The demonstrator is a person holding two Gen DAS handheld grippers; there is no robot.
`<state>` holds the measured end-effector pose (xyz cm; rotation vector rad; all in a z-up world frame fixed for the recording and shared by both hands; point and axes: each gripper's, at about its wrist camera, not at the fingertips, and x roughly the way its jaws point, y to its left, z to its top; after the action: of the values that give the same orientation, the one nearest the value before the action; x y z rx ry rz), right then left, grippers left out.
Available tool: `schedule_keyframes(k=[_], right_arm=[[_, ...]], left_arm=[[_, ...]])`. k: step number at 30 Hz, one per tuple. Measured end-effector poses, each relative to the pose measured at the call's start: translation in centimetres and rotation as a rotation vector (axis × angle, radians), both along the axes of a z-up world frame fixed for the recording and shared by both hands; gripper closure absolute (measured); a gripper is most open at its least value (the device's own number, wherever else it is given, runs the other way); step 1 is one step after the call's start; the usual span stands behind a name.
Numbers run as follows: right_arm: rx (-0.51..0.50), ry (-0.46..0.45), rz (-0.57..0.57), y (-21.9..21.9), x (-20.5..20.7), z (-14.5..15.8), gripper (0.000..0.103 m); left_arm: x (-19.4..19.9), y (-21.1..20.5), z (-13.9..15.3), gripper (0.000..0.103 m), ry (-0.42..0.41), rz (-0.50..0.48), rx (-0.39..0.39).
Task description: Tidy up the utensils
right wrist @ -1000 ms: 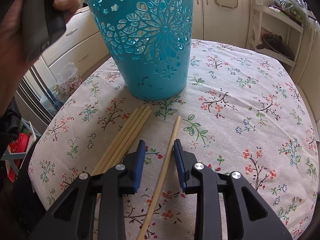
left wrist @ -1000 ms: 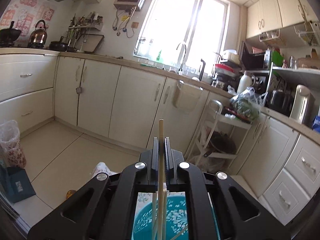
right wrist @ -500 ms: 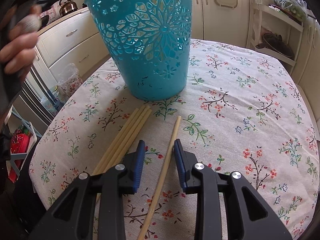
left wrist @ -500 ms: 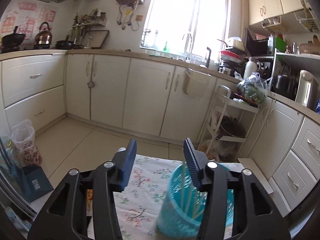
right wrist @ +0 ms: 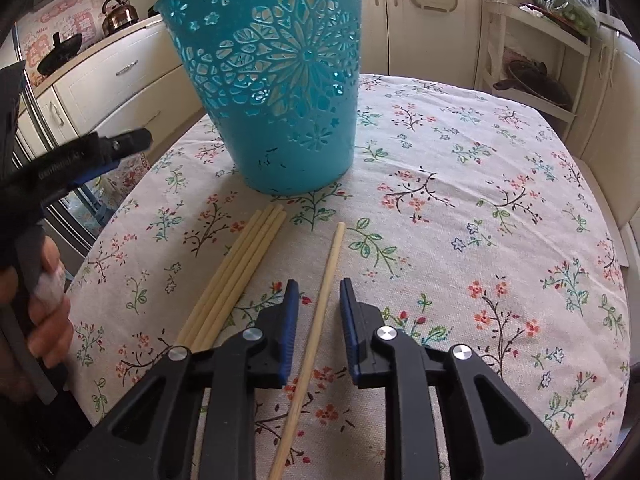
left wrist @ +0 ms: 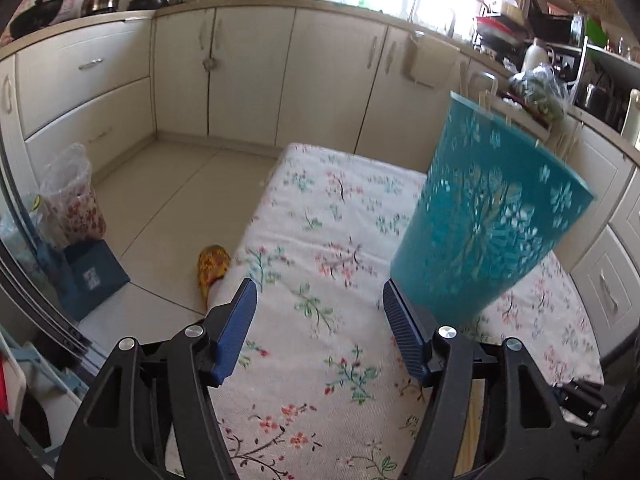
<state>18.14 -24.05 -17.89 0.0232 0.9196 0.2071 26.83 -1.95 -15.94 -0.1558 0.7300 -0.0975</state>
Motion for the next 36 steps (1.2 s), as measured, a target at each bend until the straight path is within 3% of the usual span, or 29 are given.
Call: schedule_keyframes(k=[5, 13, 15, 18, 25, 29, 36], right_arm=[[-0.091, -0.007, 0.019, 1.2, -0.1, 0.0, 0.082], [-0.089, 0.026, 0.039, 0.9, 0.4, 0.3, 0.083], [-0.099, 0.019, 0.041, 1.2, 0.4, 0.2, 0.092], [-0.078, 0.014, 0.023, 1.0, 0.3, 0.2, 0.098], [0.204, 0.027, -0.066, -2.5, -0.4, 1.2, 0.098], [0.399, -0.062, -0.068, -4.0, -1.9, 5.1, 0.098], [0.535, -0.306, -0.038, -3.6, -0.2, 14.3, 0.098]], left_arm=[[0.4, -0.1, -0.9, 0.037, 0.040, -0.012, -0.012], [0.5, 0.0, -1.3, 0.032, 0.043, -0.021, -0.024], [0.6, 0.1, -1.4, 0.031, 0.048, -0.022, -0.029], [0.8, 0.3, -1.5, 0.030, 0.057, -0.020, -0.041], [1.0, 0.7, -1.8, 0.029, 0.070, -0.024, -0.065], [0.9, 0.9, -1.9, 0.029, 0.070, -0.024, -0.076], [0.9, 0.9, -1.8, 0.029, 0.065, -0.027, -0.079]])
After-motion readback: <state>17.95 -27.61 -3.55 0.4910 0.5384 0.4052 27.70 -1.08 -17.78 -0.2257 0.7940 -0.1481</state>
